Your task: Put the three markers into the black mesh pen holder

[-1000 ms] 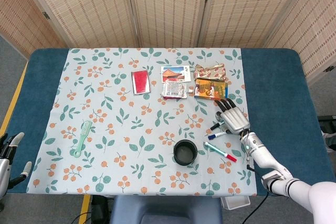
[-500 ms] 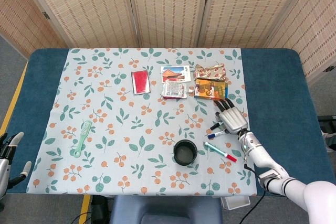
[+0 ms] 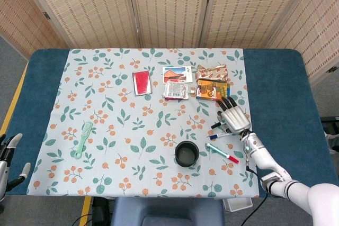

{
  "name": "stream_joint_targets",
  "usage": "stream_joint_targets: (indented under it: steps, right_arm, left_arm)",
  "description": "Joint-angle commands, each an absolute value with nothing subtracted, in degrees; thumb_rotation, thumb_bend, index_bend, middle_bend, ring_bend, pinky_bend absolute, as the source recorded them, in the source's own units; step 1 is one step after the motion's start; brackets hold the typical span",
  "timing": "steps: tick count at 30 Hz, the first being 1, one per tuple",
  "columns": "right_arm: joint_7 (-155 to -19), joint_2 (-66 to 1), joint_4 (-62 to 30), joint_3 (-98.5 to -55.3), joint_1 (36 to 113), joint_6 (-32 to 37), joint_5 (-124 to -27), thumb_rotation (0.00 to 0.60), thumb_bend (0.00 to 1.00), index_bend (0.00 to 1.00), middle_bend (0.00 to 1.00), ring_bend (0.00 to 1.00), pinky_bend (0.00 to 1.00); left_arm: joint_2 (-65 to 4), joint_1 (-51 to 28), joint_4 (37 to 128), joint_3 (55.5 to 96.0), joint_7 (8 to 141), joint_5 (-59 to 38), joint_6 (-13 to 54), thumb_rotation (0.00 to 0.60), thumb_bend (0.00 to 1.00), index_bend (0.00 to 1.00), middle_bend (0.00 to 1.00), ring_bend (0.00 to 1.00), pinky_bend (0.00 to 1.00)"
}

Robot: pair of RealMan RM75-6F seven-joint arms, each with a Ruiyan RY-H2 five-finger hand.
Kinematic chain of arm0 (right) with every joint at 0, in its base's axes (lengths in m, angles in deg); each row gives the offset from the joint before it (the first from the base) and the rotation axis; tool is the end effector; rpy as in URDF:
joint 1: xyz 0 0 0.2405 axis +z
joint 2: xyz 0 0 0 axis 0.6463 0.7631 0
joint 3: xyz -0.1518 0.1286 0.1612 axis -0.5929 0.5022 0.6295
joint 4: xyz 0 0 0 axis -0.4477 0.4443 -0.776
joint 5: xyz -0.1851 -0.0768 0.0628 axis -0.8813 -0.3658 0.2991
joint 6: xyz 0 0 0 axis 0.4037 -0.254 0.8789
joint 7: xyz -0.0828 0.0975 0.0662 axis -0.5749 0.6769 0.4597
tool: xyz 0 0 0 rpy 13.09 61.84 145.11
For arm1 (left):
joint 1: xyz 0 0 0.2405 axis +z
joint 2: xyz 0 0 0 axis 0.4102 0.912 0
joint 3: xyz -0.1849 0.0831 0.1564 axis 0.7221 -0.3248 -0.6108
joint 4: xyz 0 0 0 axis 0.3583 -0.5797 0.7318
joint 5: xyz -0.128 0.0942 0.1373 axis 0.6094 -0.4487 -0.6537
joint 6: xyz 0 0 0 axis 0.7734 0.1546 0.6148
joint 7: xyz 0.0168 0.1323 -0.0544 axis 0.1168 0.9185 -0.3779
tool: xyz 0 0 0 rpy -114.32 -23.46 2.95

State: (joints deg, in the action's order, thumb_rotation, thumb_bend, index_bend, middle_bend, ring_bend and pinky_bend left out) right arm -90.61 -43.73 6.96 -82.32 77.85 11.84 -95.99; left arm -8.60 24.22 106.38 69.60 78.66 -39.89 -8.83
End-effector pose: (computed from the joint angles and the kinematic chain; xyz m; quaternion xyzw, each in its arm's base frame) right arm -0.2596 -0.3702 -0.0050 0.7717 -0.2862 0.3020 0.4810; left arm -0.2979 0.1507 0.1832 -0.5861 -0.3379 -0.3962 0.6208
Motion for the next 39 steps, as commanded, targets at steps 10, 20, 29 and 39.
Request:
stream_joint_targets:
  steps: [10, 20, 29, 39]
  right_arm:
    - [-78.0, -29.5, -24.7, -77.7, 73.0, -0.5, -96.0, 0.6, 0.35, 0.6, 0.09, 0.0, 0.0]
    - [-70.6, -33.1, -38.9, -75.0, 72.9, -2.6, -94.2, 0.6, 0.33, 0.6, 0.09, 0.0, 0.0]
    - [-69.5, -44.3, -36.3, -76.9, 70.6, -9.1, -95.9, 0.6, 0.32, 0.6, 0.08, 0.0, 0.0]
    - [-68.4, -49.1, -31.5, -81.3, 67.3, -11.6, -98.2, 0.6, 0.32, 0.6, 0.08, 0.0, 0.0]
  left_arm:
    - [-9.2, 23.8, 106.3, 69.8, 79.7, -39.4, -8.0, 0.6, 0.4, 0.05, 0.16, 0.04, 0.26]
    - [-8.6, 24.0, 106.5, 70.3, 78.7, -38.2, -8.2, 0.6, 0.4, 0.05, 0.16, 0.04, 0.26]
    - [-7.7, 24.9, 106.8, 70.7, 77.2, -37.9, -9.9, 0.6, 0.4, 0.05, 0.16, 0.04, 0.26]
    - [-7.4, 25.4, 107.0, 70.6, 76.8, -38.4, -10.6, 0.6, 0.4, 0.05, 0.16, 0.04, 0.26]
